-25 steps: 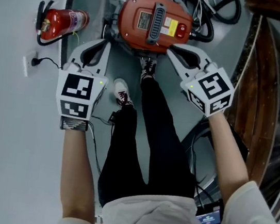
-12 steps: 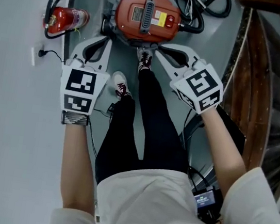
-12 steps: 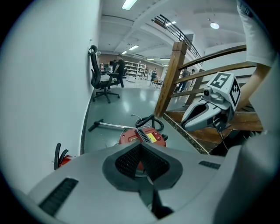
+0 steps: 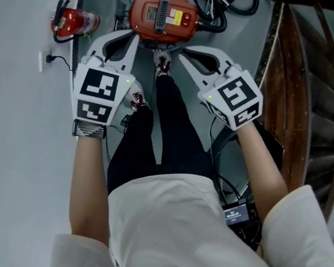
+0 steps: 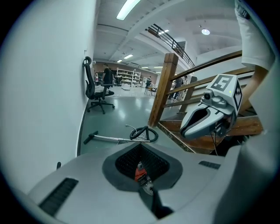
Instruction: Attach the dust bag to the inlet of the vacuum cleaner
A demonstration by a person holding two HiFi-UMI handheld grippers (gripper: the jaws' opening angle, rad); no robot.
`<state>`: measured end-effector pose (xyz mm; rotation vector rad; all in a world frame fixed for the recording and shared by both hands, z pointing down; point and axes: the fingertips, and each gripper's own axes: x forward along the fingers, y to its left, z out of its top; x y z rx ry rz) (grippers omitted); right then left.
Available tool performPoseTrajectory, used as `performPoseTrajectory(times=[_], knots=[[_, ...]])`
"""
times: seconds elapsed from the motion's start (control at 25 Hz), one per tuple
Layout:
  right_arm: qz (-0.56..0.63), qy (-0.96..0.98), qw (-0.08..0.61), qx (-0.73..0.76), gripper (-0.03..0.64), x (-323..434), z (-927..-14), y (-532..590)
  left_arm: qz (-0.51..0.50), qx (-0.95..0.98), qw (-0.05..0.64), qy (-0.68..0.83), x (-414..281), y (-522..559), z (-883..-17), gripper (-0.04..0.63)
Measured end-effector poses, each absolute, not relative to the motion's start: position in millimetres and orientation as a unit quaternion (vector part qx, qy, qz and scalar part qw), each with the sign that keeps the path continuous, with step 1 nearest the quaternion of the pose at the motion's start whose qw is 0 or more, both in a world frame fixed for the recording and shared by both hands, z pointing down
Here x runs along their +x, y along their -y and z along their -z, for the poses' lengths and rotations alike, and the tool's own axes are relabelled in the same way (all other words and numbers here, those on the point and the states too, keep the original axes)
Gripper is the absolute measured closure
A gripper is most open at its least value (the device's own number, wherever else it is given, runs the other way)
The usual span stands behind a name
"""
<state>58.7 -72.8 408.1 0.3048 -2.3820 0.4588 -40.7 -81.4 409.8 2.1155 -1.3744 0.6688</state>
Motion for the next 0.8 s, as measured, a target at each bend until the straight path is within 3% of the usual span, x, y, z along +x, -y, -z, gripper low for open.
performPoseTrajectory(times=[0.8], knots=[[-0.163,0.923,0.305,0.165,0.571,79,-307,45,-0.209,0.811,0.229,0.496,-12,64,-319,0.594]])
